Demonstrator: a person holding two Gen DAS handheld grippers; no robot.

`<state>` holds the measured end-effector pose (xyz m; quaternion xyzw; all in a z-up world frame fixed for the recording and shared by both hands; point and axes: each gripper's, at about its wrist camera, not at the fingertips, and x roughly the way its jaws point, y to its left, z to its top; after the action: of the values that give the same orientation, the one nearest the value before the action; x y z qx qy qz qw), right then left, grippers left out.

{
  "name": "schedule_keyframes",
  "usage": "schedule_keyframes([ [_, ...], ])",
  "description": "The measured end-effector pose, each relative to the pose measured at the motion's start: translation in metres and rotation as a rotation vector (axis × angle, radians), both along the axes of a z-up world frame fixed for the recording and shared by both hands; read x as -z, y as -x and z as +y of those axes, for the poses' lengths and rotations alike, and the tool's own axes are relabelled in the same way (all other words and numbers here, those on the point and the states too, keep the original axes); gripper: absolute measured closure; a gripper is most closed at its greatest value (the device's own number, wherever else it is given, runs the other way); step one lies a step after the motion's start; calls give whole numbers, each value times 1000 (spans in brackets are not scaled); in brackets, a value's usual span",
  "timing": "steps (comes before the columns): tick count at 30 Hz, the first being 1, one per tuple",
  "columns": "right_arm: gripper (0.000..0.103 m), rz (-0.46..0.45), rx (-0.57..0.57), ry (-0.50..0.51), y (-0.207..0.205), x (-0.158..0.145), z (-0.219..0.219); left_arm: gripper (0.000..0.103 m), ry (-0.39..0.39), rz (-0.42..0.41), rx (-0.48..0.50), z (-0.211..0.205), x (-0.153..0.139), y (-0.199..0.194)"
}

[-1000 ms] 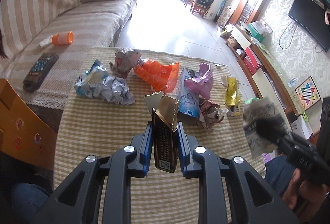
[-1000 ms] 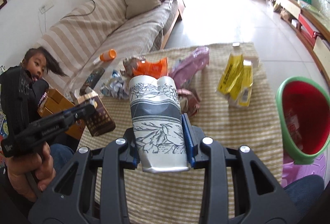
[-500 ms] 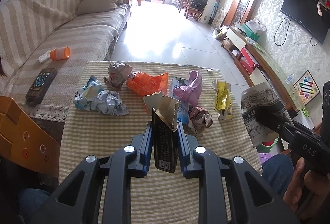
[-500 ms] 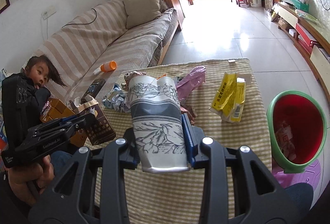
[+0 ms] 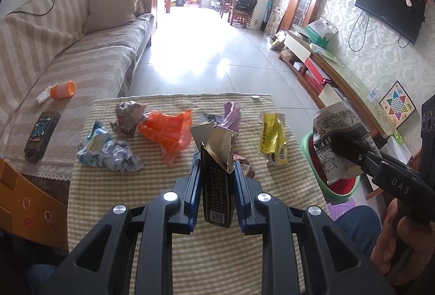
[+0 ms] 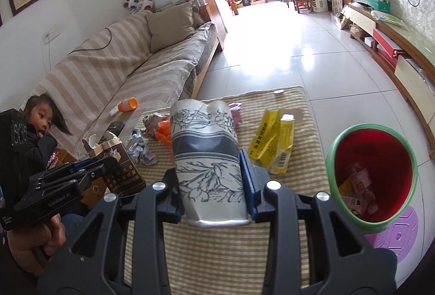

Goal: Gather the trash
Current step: 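Lift the snack box and paper cup and carry them over the red bin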

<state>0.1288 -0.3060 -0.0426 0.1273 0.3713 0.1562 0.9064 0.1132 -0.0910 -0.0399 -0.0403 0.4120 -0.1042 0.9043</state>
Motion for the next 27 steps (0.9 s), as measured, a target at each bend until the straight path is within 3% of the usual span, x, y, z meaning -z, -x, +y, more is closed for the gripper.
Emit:
schedule_keyframes([
  [13,70,-5,137,6,-10,-2,-81,84,-1,-6,134,-87,-6,-30],
  [27,70,30,279,9,-17,22,-170,84,8,10,258,-173,6,-62],
])
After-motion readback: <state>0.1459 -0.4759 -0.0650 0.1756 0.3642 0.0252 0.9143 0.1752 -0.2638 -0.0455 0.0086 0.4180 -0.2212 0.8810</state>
